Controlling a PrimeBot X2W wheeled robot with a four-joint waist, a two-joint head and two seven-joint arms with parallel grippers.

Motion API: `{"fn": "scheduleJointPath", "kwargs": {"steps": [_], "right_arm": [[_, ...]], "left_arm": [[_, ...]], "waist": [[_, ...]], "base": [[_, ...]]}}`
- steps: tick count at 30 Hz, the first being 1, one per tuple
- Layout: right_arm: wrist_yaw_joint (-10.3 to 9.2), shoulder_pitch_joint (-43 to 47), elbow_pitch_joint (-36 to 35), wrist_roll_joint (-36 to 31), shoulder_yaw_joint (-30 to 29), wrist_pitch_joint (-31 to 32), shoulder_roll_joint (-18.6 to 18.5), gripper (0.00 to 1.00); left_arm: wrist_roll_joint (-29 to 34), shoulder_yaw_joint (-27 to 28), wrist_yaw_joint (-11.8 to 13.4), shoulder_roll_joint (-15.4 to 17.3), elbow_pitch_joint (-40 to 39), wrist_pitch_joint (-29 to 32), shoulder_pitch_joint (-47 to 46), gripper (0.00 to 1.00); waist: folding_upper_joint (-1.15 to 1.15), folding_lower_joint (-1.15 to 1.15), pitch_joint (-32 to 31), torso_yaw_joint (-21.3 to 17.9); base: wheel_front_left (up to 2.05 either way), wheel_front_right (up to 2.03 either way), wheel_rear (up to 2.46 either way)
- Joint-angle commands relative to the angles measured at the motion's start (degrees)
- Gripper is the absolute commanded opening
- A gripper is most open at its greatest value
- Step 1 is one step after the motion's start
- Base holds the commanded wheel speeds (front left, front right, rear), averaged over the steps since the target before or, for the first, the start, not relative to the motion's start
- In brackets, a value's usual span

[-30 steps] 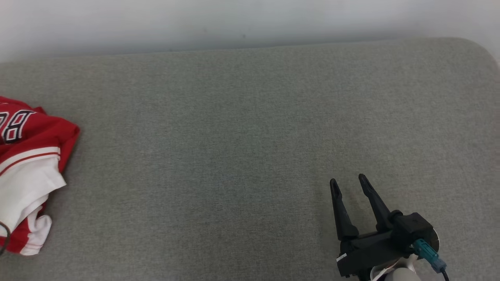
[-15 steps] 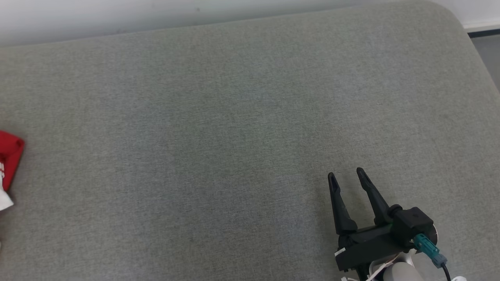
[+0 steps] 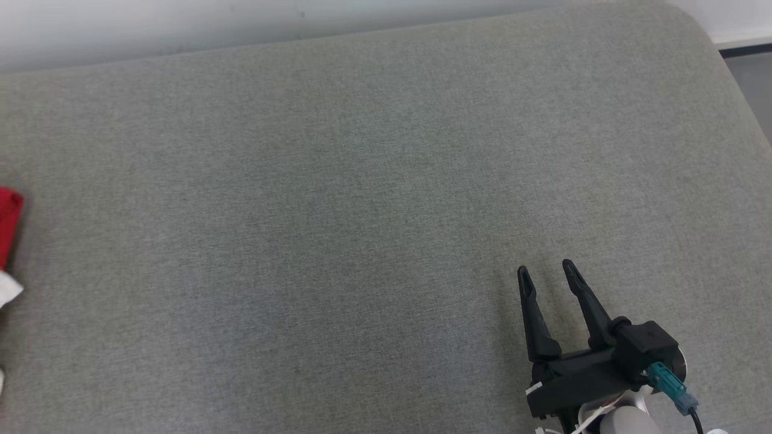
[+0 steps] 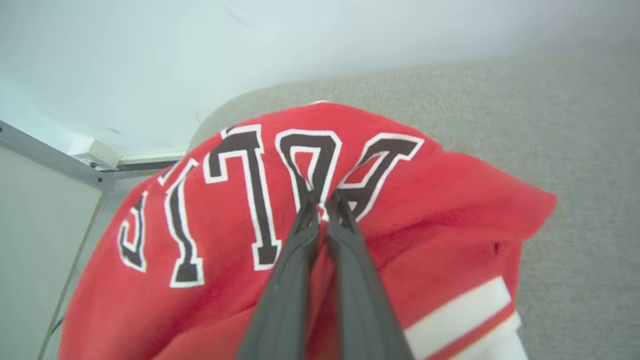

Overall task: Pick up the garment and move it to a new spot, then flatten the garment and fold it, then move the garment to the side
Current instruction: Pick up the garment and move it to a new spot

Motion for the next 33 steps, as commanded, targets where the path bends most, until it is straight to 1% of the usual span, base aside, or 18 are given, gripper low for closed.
{"fn": "scheduleJointPath", "kwargs": {"steps": [1, 8, 13, 17, 23, 30, 33], "right_arm": [[0.19, 0.4, 0.0, -0.4, -0.1, 0.0, 0.0, 1.0], [0.19, 1.6, 0.6, -0.6, -0.4, 0.0, 0.0, 1.0], [0.19, 2.4, 1.1, -0.1, -0.5, 0.0, 0.0, 1.0], [0.2, 2.9, 1.4, 0.3, -0.3, 0.0, 0.0, 1.0], [0.2, 3.7, 1.6, 1.2, -0.1, 0.0, 0.0, 1.0], [0.2, 4.0, 1.5, 2.1, 0.3, 0.0, 0.0, 1.0], [0.2, 4.7, 1.5, 2.1, -0.2, 0.0, 0.0, 1.0]], "left_arm": [[0.6, 0.0, 0.3, 0.3, -0.2, -1.1, -0.9, 0.0], [2.6, -0.8, 0.2, -0.4, -1.5, -10.9, -5.8, 0.0], [4.6, -1.6, 0.5, -0.7, -4.4, -14.9, -8.7, 0.0], [5.3, -2.0, 0.3, -0.5, -8.7, -16.4, -11.4, 0.0], [5.2, -2.5, 0.1, -1.5, -17.0, -16.9, -14.0, 0.0], [4.4, -3.1, 1.7, -3.2, -27.7, -15.2, -13.5, 0.0], [3.6, -3.6, 2.6, -4.8, -32.1, -14.3, -12.0, 0.0]], "waist": [[-0.01, 0.0, -0.9, 0.9], [-0.01, 0.0, -3.6, 4.3], [-0.01, 0.0, -5.7, 5.8], [-0.01, 0.0, -7.1, 5.9], [-0.01, 0.0, -8.4, 4.0], [-0.01, 0.0, -9.1, -1.1], [-0.01, 0.0, -9.4, -3.4]], "base": [[0.0, 0.0, 0.0], [0.0, 0.0, 0.0], [0.0, 0.0, 0.0], [0.0, 0.0, 0.0], [0.0, 0.0, 0.0], [0.0, 0.0, 0.0], [0.0, 0.0, 0.0]]}}
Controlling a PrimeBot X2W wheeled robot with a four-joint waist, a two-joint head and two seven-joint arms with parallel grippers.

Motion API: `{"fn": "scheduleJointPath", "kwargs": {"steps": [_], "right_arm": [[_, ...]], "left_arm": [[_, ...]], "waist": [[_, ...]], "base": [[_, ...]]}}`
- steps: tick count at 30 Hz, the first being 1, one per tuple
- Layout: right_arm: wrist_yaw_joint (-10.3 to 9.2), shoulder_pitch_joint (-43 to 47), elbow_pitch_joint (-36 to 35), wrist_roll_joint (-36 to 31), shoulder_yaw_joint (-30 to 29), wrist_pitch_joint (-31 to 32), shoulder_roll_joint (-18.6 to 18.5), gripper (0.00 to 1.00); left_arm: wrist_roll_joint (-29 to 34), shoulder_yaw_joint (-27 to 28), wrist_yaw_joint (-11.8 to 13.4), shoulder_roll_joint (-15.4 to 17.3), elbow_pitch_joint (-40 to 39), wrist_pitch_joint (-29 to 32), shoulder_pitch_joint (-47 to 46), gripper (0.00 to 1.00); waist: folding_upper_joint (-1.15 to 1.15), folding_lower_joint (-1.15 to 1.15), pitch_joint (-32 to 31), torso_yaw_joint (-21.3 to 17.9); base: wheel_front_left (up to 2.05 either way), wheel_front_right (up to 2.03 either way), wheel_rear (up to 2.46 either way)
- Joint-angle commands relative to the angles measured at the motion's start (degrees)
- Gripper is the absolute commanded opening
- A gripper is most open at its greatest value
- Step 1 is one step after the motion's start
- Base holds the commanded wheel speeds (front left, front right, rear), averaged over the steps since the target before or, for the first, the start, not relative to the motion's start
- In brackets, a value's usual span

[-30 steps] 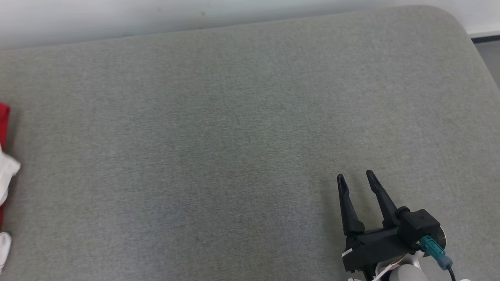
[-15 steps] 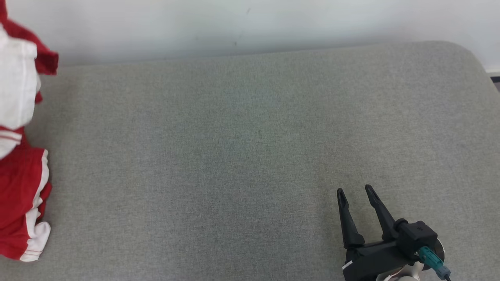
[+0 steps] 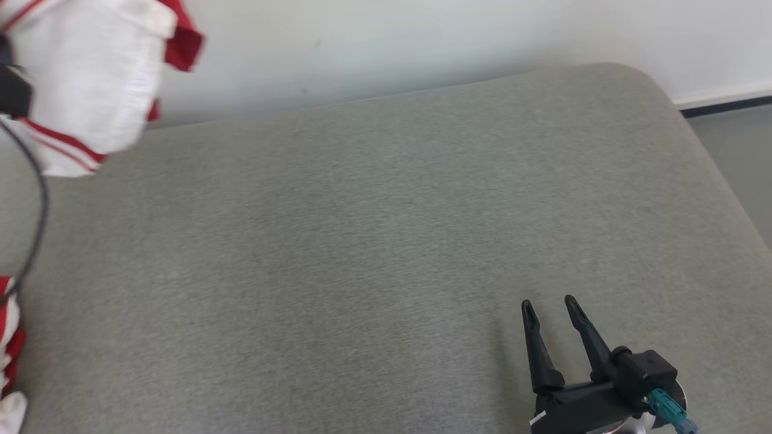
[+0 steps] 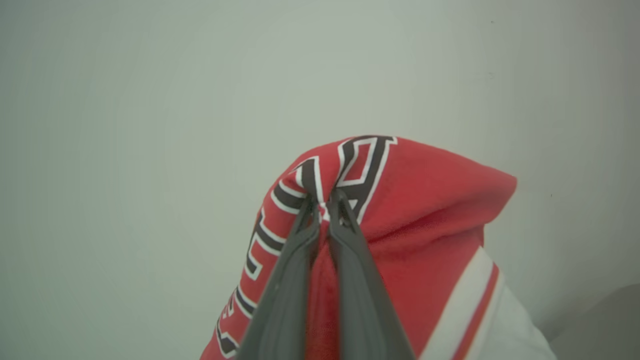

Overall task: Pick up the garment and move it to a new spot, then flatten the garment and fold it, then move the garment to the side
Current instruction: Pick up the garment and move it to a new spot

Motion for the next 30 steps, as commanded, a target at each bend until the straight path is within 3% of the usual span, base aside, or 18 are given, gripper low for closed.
{"fn": "scheduleJointPath", "kwargs": {"steps": [1, 10, 19, 24, 30], "right_arm": [[0.2, 1.1, -0.2, 0.3, -0.1, 0.0, 0.0, 1.0], [0.2, 1.3, -0.2, 1.0, -0.8, 0.0, 0.0, 1.0], [0.2, 1.2, 0.1, 1.4, -0.5, 0.0, 0.0, 1.0], [0.2, 0.6, 0.3, 1.0, -0.2, 0.0, 0.0, 1.0], [0.2, 0.1, 0.7, 0.7, 0.0, 0.0, 0.0, 1.0]], "left_arm": [[-1.3, -0.2, 0.6, -1.4, -2.5, 0.4, 1.8, 0.0], [-2.3, -2.9, 4.2, -6.4, -13.8, 2.3, 6.7, 0.0], [-3.5, -5.9, 8.3, -10.9, -20.8, 0.9, 16.5, 0.0], [-5.5, -7.3, 8.2, -12.3, -19.4, -0.3, 23.8, 0.0], [-6.0, -9.9, 6.4, -13.8, -12.9, -1.8, 30.4, 0.0]], "waist": [[0.0, 0.01, -0.6, -3.8], [0.0, 0.01, 0.2, -7.8], [0.0, 0.01, 1.2, -7.7], [0.0, 0.01, 1.7, -7.1], [0.0, 0.01, 1.9, -6.4]], "base": [[0.0, 0.0, 0.0], [0.0, 0.0, 0.0], [0.0, 0.0, 0.0], [0.0, 0.0, 0.0], [0.0, 0.0, 0.0]]}}
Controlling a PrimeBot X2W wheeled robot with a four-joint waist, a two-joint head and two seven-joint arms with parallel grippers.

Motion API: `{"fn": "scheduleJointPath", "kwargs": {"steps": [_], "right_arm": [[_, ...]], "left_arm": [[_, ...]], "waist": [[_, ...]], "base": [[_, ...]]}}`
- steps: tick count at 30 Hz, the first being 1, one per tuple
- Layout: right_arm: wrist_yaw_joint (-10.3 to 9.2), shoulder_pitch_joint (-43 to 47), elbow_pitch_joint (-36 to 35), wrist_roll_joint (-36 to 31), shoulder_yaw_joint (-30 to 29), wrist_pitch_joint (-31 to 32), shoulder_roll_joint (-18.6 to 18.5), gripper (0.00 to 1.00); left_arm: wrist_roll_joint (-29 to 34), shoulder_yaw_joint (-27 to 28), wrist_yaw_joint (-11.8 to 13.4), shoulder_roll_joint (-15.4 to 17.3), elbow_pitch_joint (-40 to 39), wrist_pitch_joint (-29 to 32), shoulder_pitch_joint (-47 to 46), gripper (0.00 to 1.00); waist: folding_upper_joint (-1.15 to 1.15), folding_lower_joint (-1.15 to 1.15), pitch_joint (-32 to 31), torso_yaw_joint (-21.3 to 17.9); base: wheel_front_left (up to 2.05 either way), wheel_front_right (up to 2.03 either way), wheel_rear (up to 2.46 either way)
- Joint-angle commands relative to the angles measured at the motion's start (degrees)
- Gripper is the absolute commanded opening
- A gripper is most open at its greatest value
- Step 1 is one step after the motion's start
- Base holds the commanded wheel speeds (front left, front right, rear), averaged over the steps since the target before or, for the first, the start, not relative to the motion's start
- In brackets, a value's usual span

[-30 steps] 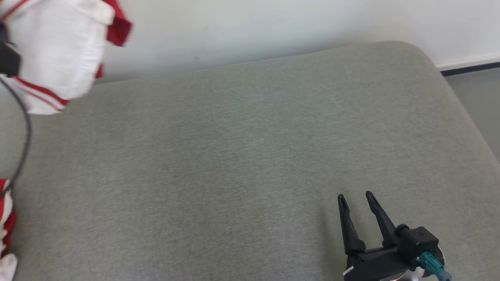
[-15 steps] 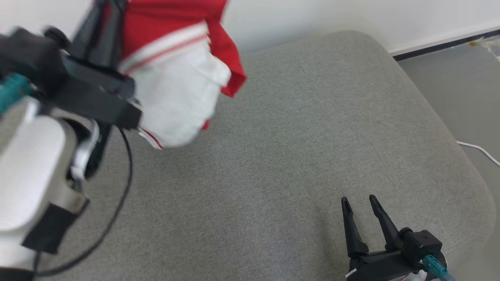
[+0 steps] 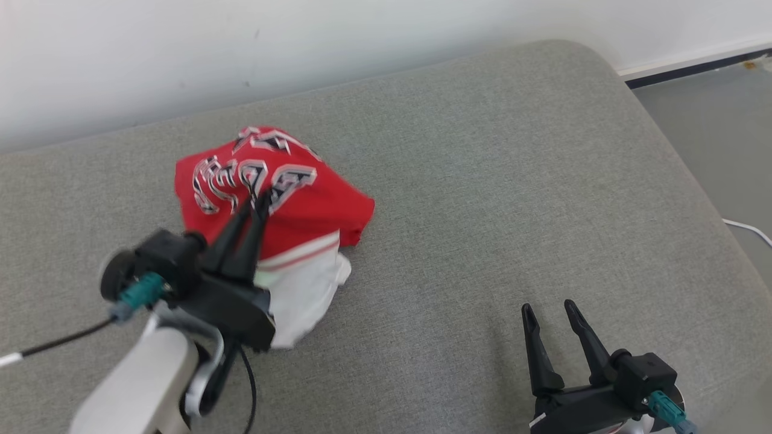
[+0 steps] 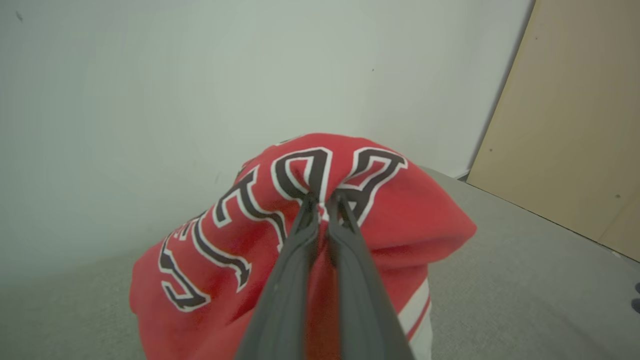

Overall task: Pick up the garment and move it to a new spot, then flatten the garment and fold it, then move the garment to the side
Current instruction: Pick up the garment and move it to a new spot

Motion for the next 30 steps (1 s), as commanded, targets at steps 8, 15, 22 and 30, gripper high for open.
{"fn": "scheduleJointPath", "kwargs": {"steps": [8, 15, 22, 30], "right_arm": [[0.2, -0.9, 0.5, -0.5, 0.6, 0.0, 0.1, 1.0], [0.2, 0.0, 0.3, -0.9, -0.3, 0.0, 0.0, 1.0], [0.2, 0.7, -1.2, -1.4, -1.2, 0.0, 0.0, 1.0], [0.2, 1.5, -2.7, -1.9, -1.3, 0.0, 0.0, 1.0]], "left_arm": [[2.3, -4.2, -4.1, -4.6, 13.3, -1.4, 3.8, 0.0], [4.6, -3.4, -5.8, -8.6, 17.3, -1.7, 1.6, 1.0], [10.6, 4.0, -4.8, -8.4, 9.4, -1.7, 4.0, 1.0], [16.6, 15.1, -3.5, -6.7, 0.5, -1.7, 11.3, 1.0]], "waist": [[0.0, 0.0, 0.0, 0.6], [0.0, 0.0, -1.0, 1.8], [0.0, 0.0, -3.4, 4.5], [0.0, 0.0, -5.9, 7.3]], "base": [[0.0, 0.0, 0.0], [0.0, 0.0, 0.0], [0.0, 0.0, 0.0], [0.0, 0.0, 0.0]]}}
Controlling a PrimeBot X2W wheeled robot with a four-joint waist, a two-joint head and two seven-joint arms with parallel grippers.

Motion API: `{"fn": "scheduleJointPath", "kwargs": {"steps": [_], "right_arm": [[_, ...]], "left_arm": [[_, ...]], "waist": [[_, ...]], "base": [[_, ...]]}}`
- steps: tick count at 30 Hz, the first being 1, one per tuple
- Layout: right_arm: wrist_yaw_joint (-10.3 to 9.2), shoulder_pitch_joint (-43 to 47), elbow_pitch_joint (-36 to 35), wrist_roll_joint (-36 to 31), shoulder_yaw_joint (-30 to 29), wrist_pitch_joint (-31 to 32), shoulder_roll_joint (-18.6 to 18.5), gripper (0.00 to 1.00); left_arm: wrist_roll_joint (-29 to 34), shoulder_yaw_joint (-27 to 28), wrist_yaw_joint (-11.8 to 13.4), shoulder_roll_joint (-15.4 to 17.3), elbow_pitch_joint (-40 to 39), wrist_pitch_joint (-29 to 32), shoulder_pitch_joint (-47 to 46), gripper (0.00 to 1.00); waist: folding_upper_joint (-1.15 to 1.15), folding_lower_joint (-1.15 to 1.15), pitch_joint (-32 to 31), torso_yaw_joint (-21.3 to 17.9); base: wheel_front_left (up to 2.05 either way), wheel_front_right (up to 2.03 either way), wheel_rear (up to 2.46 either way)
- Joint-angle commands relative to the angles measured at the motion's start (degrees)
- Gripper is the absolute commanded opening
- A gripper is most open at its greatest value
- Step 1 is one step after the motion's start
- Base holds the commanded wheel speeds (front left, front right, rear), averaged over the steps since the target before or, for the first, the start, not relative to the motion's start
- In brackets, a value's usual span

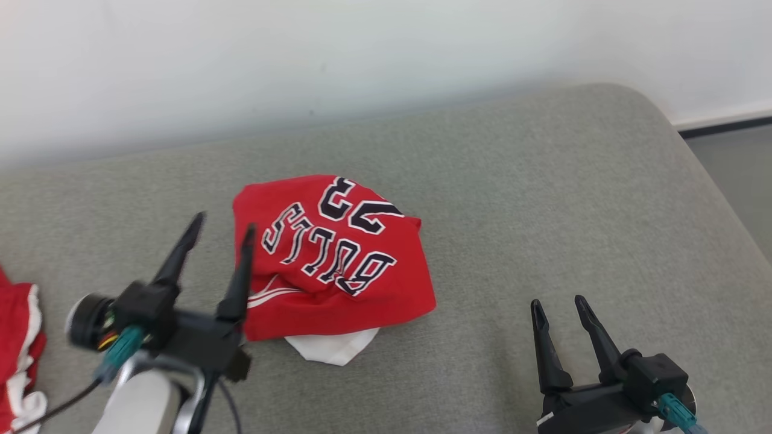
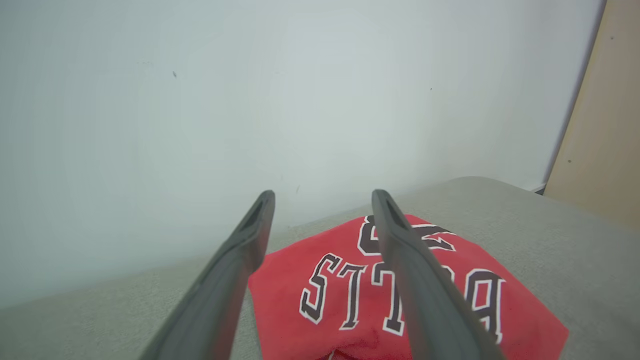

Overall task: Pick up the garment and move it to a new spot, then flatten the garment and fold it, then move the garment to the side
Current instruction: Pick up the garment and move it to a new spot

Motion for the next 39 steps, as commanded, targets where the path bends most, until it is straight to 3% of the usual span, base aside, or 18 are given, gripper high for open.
{"fn": "scheduleJointPath", "kwargs": {"steps": [1, 8, 15, 25, 39], "right_arm": [[0.2, 0.9, -0.3, -0.4, 0.0, 0.0, 0.0, 1.0], [0.2, 2.0, -0.6, -0.8, -0.4, 0.0, 0.0, 1.0], [0.2, 2.9, -0.3, -1.4, -0.8, 0.0, 0.0, 1.0], [0.2, 3.1, 0.6, -2.0, -0.9, 0.0, 0.0, 1.0], [0.2, 3.3, 0.9, -2.3, -0.1, 0.0, 0.0, 1.0]], "left_arm": [[0.9, 0.6, 0.0, 0.1, -0.7, -0.2, 1.5, 1.0], [5.5, 12.4, -1.1, -1.8, -6.5, -0.2, 11.9, 1.0], [10.4, 21.1, -2.3, -7.3, -8.2, -0.2, 19.7, 1.0], [14.7, 26.1, -4.5, -11.8, -7.7, -0.2, 24.0, 1.0], [14.4, 27.3, -5.4, -11.9, -8.4, -0.2, 25.4, 1.0]], "waist": [[0.0, 0.0, -1.4, 1.5], [0.0, 0.0, -3.2, 3.5], [0.0, 0.0, -4.1, 4.6], [0.0, 0.0, -4.3, 5.6], [0.0, 0.0, -4.0, 5.9]], "base": [[0.0, 0.0, 0.0], [0.0, 0.0, 0.0], [0.0, 0.0, 0.0], [0.0, 0.0, 0.0], [0.0, 0.0, 0.0]]}}
